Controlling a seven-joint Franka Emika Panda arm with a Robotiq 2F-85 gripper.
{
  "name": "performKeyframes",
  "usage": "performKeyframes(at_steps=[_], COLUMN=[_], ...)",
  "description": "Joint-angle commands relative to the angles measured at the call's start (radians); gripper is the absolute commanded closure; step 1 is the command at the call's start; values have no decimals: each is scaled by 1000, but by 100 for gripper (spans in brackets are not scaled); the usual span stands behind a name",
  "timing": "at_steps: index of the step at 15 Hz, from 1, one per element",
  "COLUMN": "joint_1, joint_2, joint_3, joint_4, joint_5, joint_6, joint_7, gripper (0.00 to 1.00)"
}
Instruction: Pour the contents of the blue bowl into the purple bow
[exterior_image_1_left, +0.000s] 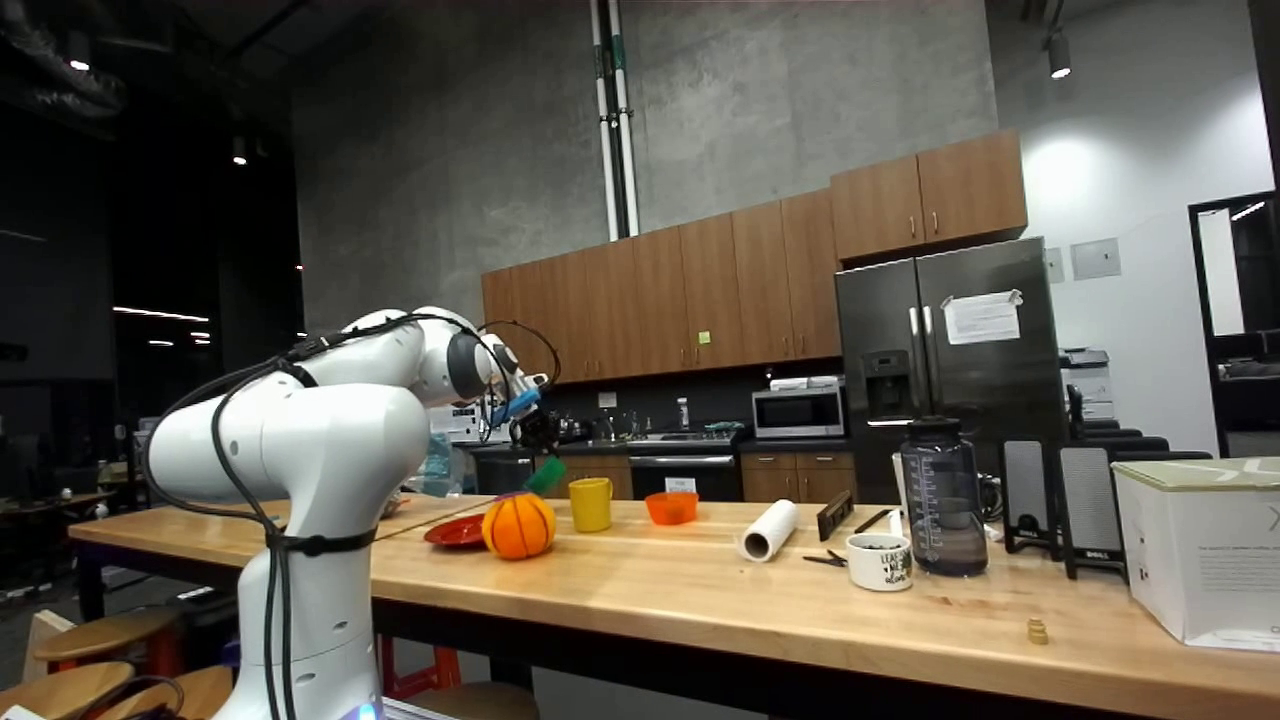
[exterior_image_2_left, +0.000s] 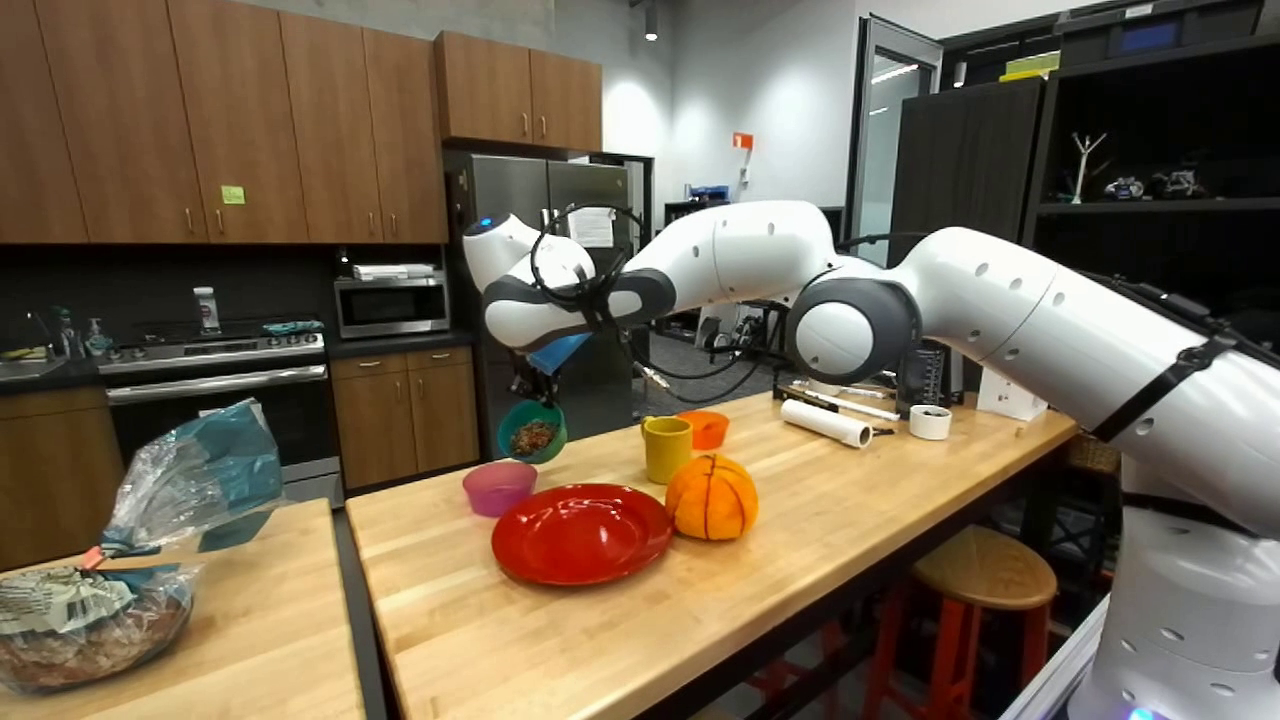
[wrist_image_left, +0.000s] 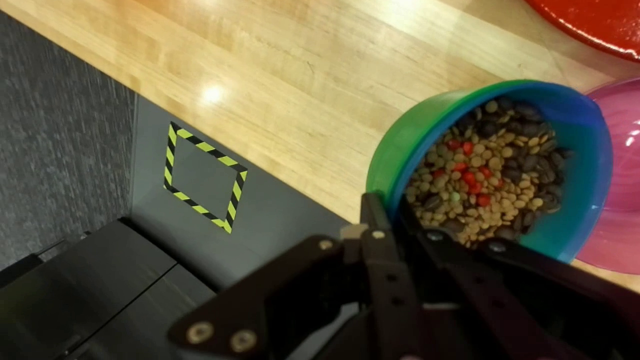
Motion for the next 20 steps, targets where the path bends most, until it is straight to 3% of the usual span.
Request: performKeyframes(at_steps=[1, 20], joint_1=[34, 142], joint_2=[39, 101], joint_3=[-42, -145], joint_4=[69, 108], joint_5=[-47, -183], joint_6=[-36, -37], joint_7=[12, 52], gripper=[98, 98])
